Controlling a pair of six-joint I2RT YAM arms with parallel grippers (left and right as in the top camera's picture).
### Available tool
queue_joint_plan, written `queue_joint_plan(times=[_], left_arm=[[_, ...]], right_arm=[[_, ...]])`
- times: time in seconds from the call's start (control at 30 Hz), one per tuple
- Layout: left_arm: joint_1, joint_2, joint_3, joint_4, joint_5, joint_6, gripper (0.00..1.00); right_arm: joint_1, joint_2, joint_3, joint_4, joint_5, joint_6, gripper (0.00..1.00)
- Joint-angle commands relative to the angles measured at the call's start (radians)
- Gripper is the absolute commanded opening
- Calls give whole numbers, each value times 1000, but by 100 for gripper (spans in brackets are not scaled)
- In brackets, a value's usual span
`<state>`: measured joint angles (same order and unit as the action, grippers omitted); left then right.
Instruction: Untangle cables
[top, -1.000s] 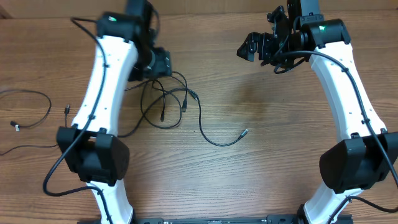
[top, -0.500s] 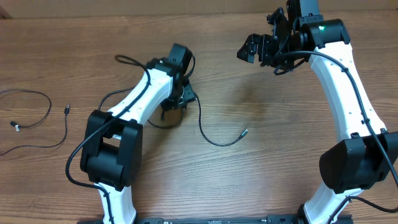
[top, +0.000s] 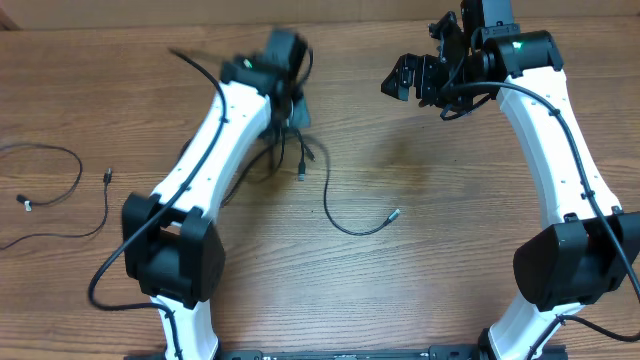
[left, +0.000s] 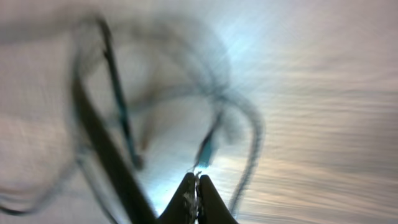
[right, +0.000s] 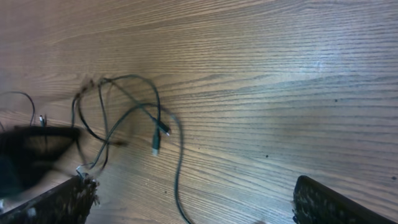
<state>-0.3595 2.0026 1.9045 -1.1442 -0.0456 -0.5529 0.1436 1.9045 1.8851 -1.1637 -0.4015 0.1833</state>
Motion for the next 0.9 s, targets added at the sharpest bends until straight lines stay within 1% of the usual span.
queue_joint_plan(times=[0.0,0.03,0.07,0.2,0.3,0.37,0.43,0.57,0.63,0.7,0.77,0.87], left_arm=[[0,-111,354,-93,159,200,4],[0,-115,460,-123,197,221,4],[0,-119,534,-141,205,222,4],[3,-128,777,-165,208,224,4],[15,-135,911,-161,208,224,4],[24,-140,980,-161,220,222,4],[45,-146,1039,-154,223,196,4],[111,-157,1087,-77,222,138,4],[185,-169,1089,3,222,75,4],[262,-178,1089,66,217,54,4],[351,-186,1089,109,214,34,4],[481,-187,1089,122,181,17,4]], right_arm=[[-5,-26,13,4,4,-1,100],[-3,-27,13,2,4,-1,100],[-2,-26,13,1,4,-1,100],[-1,-26,13,1,-31,-2,100],[-1,-26,13,2,-81,-3,100],[-1,-27,13,2,-134,-32,100],[-1,-27,13,2,-222,-81,99],[-1,-27,13,1,-257,-88,99],[-1,-27,13,-1,-246,-87,99],[-1,-26,13,-6,-224,-87,100],[-1,-27,13,-15,-216,-88,100],[-1,-26,13,-29,-193,-88,100]])
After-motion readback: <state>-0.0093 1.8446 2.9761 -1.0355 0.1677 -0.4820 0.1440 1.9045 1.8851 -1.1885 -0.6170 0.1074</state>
